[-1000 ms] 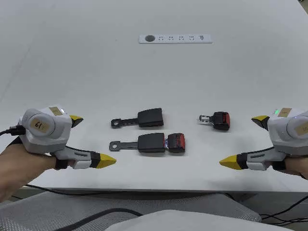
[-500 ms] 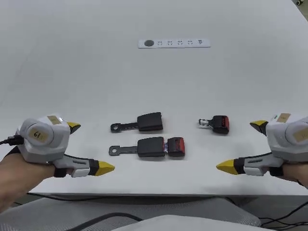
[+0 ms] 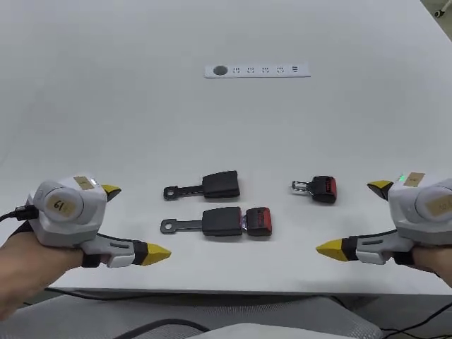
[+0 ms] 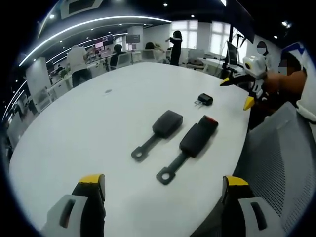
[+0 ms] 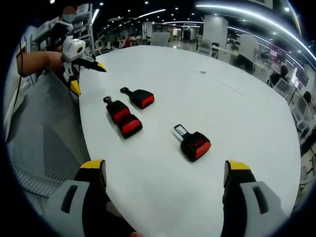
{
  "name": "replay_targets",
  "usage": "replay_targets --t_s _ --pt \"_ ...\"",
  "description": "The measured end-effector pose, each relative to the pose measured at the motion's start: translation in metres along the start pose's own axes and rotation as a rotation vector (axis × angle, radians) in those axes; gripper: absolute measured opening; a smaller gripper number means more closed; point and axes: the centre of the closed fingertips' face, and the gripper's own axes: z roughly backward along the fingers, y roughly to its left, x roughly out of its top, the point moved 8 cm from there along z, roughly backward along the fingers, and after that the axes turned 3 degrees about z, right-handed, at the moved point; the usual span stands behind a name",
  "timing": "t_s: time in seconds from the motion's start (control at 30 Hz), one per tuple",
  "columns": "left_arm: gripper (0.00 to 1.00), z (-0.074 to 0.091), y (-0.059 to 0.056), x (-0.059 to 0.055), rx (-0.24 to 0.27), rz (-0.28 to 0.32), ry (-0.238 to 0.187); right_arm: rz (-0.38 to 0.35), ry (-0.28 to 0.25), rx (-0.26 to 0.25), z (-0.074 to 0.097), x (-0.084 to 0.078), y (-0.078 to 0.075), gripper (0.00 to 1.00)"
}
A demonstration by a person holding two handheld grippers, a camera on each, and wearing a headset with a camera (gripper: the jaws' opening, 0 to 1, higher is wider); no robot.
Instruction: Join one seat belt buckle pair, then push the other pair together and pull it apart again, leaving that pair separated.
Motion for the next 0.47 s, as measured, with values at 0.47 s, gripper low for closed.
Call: replay_targets --t_s 0.47 --pt "1.0 0.0013 -0.0038 0.0015 -0.001 0.004 -0.007 0.002 -0.002 -0.005 0.0018 -0.0006 0.0025 1.0"
